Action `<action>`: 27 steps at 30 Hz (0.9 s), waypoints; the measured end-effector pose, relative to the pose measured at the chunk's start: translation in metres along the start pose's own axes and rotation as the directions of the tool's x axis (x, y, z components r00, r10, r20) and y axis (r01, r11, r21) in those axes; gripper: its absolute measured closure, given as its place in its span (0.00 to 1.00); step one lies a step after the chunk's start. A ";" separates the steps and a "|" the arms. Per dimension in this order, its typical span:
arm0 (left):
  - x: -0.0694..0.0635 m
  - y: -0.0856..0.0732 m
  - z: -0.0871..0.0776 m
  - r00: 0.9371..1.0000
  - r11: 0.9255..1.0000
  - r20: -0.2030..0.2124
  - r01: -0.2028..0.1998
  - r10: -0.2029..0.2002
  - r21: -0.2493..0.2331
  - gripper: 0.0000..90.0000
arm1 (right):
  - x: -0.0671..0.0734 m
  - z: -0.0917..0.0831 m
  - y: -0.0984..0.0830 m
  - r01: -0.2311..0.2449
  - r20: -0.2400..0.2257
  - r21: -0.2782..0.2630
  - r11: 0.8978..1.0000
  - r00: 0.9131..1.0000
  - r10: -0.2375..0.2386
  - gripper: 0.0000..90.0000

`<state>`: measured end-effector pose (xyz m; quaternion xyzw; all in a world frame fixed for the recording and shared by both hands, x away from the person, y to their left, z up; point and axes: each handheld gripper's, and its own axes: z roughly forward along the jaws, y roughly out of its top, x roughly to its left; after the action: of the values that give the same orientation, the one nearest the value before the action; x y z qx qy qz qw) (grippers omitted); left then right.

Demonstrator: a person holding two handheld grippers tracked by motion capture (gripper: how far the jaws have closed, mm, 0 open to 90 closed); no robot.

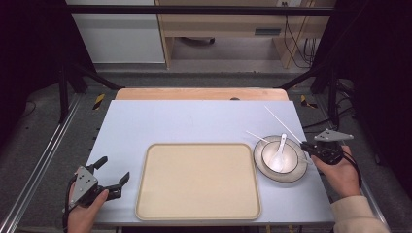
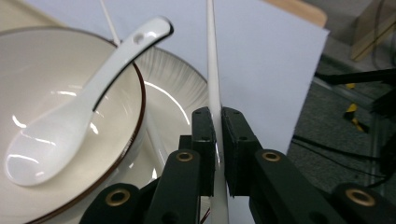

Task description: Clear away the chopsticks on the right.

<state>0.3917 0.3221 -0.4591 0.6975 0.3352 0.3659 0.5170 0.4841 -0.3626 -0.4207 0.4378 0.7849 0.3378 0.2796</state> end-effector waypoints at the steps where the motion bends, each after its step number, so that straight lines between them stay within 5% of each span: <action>1: 0.000 0.000 0.000 1.000 1.000 -0.002 0.002 -0.002 -0.001 0.08 | 0.003 -0.005 0.002 -0.010 0.021 -0.018 1.000 1.000 0.011 0.93; 8: 0.000 0.000 0.000 1.000 1.000 -0.003 0.001 -0.001 0.003 0.08 | 0.039 -0.046 0.029 0.006 0.093 -0.143 0.990 0.996 0.007 0.93; 11: 0.001 -0.001 0.000 1.000 1.000 -0.007 0.002 -0.002 0.008 0.08 | 0.069 -0.061 0.043 0.042 0.082 -0.171 0.984 0.996 -0.029 0.93; 12: 0.001 -0.001 -0.001 1.000 1.000 -0.008 0.003 -0.002 0.008 0.08 | 0.091 -0.069 0.049 0.050 0.057 -0.184 0.982 0.998 -0.040 0.93; 14: 0.001 -0.001 -0.001 1.000 1.000 -0.009 0.001 -0.001 0.008 0.08 | 0.103 -0.072 0.052 0.053 0.040 -0.185 0.981 0.998 -0.046 0.93; 16: 0.001 -0.001 -0.002 1.000 1.000 -0.013 0.001 0.000 0.014 0.08 | 0.138 -0.073 0.056 0.089 -0.001 -0.144 0.986 0.996 -0.090 0.93; 17: 0.001 -0.001 -0.002 1.000 1.000 -0.013 0.001 0.000 0.014 0.08 | 0.138 -0.073 0.056 0.089 -0.001 -0.144 0.986 0.996 -0.090 0.93; 23: 0.002 -0.001 -0.003 1.000 1.000 -0.020 0.013 -0.013 0.011 0.08 | 0.188 -0.052 0.043 0.104 -0.061 -0.052 0.993 0.992 -0.107 0.93; 27: 0.003 -0.001 -0.003 1.000 1.000 -0.022 0.015 -0.015 0.011 0.08 | 0.207 -0.039 0.029 0.071 -0.091 -0.003 0.998 0.993 -0.071 0.93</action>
<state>0.3907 0.3259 -0.4596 0.6939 0.3481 0.3675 0.5122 0.3744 -0.1809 -0.4033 0.3939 0.8118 0.3474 0.2553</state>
